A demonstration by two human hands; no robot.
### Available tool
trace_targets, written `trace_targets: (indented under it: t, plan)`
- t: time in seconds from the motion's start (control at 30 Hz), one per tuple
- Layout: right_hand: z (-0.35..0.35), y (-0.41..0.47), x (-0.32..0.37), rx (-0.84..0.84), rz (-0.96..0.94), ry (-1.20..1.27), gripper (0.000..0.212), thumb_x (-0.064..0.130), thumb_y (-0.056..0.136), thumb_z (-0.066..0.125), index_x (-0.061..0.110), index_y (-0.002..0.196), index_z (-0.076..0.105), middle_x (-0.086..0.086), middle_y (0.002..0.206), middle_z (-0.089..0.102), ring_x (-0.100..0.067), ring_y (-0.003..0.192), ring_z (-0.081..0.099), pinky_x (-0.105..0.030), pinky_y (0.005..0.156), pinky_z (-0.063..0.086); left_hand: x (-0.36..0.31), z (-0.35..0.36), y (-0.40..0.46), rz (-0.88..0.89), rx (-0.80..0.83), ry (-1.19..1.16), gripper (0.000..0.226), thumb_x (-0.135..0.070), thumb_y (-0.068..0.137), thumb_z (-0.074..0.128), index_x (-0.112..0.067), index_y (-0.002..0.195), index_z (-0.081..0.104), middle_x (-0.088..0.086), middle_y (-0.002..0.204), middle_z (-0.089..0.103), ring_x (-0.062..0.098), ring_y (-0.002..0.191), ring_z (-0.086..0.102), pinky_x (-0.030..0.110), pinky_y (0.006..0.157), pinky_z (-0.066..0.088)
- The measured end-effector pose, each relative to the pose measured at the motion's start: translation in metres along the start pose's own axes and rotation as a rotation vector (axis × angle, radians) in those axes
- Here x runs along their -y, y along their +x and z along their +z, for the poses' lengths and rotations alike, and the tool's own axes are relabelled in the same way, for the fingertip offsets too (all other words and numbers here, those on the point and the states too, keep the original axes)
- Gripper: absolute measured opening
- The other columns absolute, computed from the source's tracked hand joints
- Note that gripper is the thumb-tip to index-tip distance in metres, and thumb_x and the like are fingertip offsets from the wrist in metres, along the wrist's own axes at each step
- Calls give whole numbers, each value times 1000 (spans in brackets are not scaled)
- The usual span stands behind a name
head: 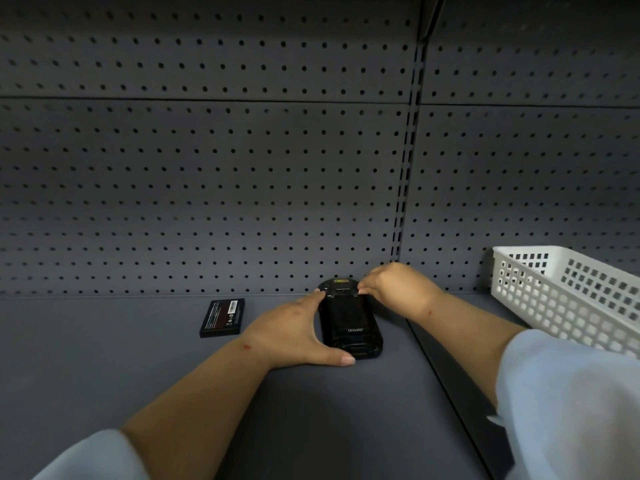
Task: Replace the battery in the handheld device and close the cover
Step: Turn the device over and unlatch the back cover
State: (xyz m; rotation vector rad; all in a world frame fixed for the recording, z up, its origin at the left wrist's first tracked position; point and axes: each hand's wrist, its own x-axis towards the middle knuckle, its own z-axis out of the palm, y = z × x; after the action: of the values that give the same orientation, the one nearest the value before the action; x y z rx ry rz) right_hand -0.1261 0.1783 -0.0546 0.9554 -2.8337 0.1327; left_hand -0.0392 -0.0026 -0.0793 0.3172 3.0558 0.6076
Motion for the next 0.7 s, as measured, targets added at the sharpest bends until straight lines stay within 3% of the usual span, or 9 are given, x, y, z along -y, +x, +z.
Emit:
trace_targets:
  t: [0.37, 0.53, 0.63, 0.7]
  plan:
    - [7, 0, 3, -97, 28, 43, 26, 19, 94, 42, 8, 101, 65, -16, 104, 66, -33, 99, 60, -39, 84, 46, -1, 0, 0, 6, 6, -20, 109, -63, 61, 69, -26, 145, 10, -4, 152, 27, 13, 135, 30, 29, 106, 28]
    - [10, 1, 4, -55, 92, 85, 32, 24, 97, 38, 8, 107, 64, -11, 111, 66, -26, 102, 60, -34, 92, 45, 4, 1, 3, -4, 30, -36, 110, -64, 61, 68, -26, 145, 8, -4, 155, 20, 14, 138, 25, 31, 109, 25]
    - [18, -8, 1, -184, 135, 278, 24, 24, 92, 51, 15, 107, 68, -8, 111, 68, -21, 102, 61, -25, 88, 43, 8, -6, 6, -17, 39, -214, 95, -70, 68, 55, -23, 144, 21, -1, 152, 28, 13, 137, 28, 25, 107, 21]
    - [20, -12, 0, -225, 146, 364, 24, 22, 89, 55, 15, 109, 68, -7, 113, 69, -18, 104, 61, -19, 87, 39, 11, -10, 11, -16, -14, -254, 69, -60, 81, 48, -24, 138, 35, 0, 145, 41, 12, 131, 38, 22, 103, 26]
